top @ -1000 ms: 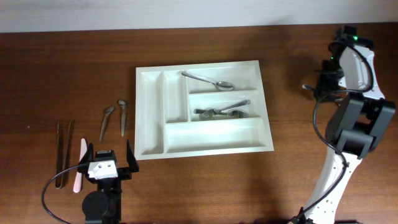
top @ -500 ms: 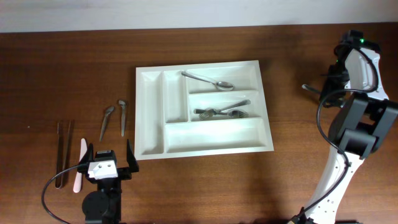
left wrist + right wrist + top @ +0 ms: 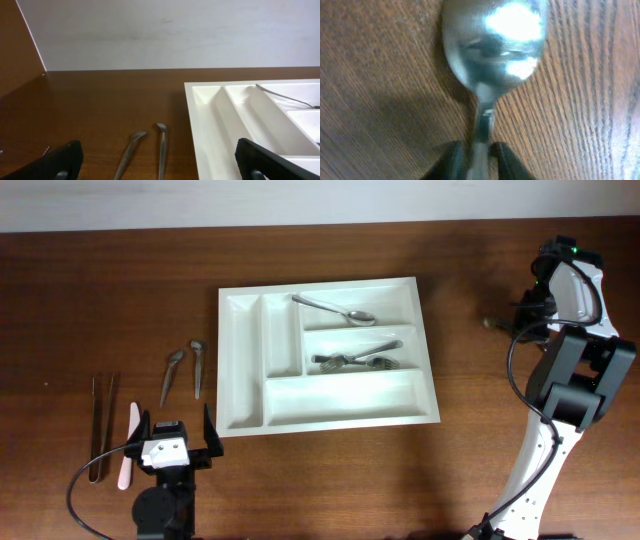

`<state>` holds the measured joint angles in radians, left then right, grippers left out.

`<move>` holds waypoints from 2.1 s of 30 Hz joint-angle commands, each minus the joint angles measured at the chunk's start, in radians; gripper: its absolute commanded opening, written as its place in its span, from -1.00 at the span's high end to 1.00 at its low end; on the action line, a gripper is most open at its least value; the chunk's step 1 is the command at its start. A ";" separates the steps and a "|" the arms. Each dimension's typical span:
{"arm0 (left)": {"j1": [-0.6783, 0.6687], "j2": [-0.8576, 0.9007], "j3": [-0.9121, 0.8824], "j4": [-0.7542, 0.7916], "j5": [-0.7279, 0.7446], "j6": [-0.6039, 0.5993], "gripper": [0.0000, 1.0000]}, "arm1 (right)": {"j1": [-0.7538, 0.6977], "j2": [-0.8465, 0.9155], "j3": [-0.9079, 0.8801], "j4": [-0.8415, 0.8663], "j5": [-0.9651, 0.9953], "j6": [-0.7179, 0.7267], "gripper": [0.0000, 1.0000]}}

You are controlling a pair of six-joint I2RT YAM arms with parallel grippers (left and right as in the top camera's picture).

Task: Pack container
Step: 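Return the right gripper and grasp the last spoon, then carry the spoon into the upper compartment and release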

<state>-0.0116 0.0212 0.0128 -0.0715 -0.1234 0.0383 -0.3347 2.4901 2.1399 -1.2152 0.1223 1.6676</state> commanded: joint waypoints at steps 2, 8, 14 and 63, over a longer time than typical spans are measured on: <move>0.006 -0.008 -0.003 -0.004 0.000 0.012 -0.98 | 0.001 0.017 0.010 -0.009 0.005 -0.042 0.90; 0.006 -0.008 -0.003 -0.004 0.000 0.012 -0.99 | 0.026 -0.041 0.070 -0.021 0.037 -0.111 0.92; 0.006 -0.008 -0.002 -0.004 0.000 0.012 -0.98 | 0.143 -0.072 0.247 -0.084 0.000 -0.148 0.92; 0.006 -0.008 -0.002 -0.004 0.000 0.012 -0.99 | 0.406 -0.060 0.356 -0.064 -0.023 -0.344 -0.98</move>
<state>-0.0116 0.0212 0.0128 -0.0715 -0.1234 0.0383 0.1387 2.4496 2.4840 -1.2659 0.0792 1.4391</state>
